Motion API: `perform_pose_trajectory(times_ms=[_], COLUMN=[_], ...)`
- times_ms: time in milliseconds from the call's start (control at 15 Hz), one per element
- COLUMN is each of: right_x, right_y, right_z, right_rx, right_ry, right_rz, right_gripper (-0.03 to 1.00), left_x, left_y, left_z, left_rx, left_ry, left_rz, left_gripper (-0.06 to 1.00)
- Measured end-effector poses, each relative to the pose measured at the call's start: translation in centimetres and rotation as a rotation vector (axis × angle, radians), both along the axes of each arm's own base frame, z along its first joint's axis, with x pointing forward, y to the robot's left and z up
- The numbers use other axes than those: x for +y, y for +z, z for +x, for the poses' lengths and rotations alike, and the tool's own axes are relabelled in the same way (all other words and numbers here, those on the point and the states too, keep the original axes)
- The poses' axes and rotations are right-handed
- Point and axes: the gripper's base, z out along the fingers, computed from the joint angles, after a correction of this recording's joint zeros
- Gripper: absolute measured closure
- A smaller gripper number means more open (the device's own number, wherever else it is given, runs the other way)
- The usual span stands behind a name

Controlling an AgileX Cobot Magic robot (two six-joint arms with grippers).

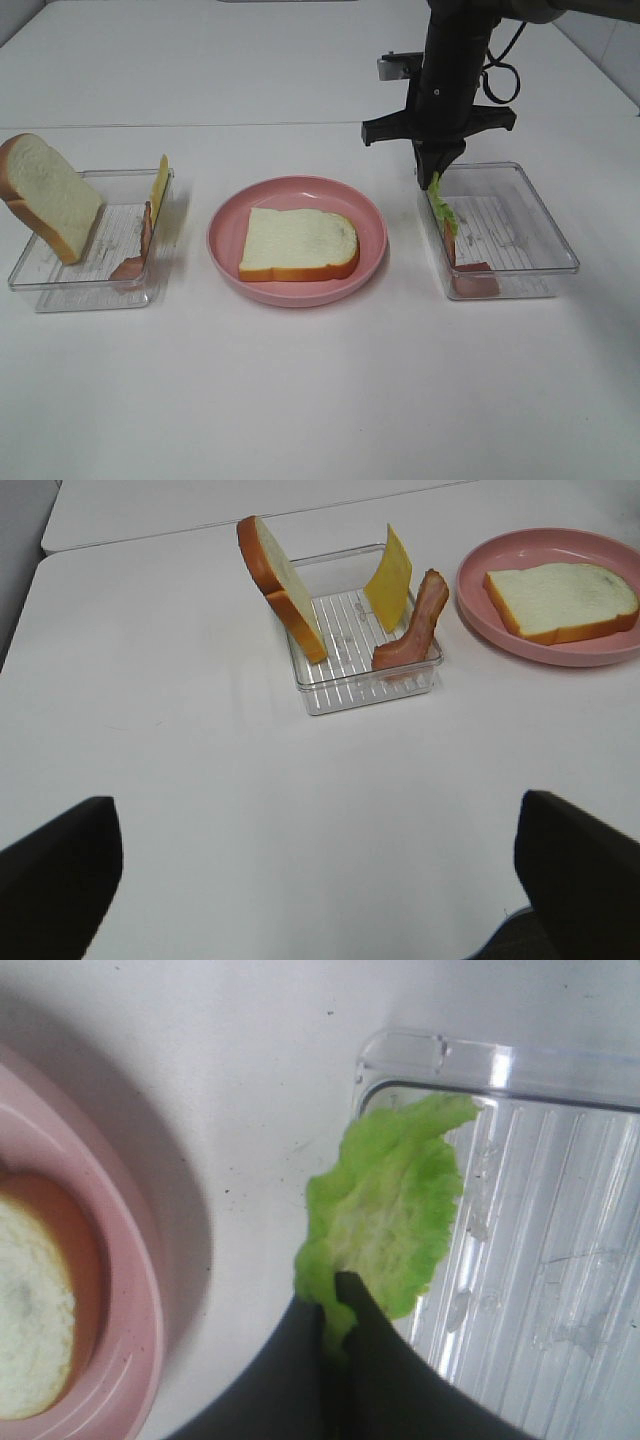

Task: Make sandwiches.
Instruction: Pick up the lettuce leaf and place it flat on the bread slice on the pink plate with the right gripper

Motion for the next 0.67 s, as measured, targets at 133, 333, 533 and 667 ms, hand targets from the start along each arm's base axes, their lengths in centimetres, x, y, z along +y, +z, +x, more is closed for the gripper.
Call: perform_pose_trajectory(times_ms=[133,333,533,667], right_x=[0.0,0.1,1.4,1.6], right_y=[2.2,5.5,9.3,9.4], right_z=[-0.2,-0.9,-3.8,-5.0], right_rx=[-0.044,-0.095,-0.051,-0.004], right_ry=[-0.001,-0.009,-0.055,-0.06], right_rz=[0.021,0.087,0.328,0.384], right_gripper=[0.95,0.95,0.95,0.95], left_x=[0.0,0.0,0.0,0.0], left_y=[0.0,0.0,0.0,0.0], left_z=[0.0,0.0,0.0,0.0], left_rx=[0.0,0.0,0.0,0.0], left_ry=[0.0,0.0,0.0,0.0], left_rz=[0.0,0.0,0.0,0.0], left_gripper=[-0.05,-0.05,-0.05,-0.05])
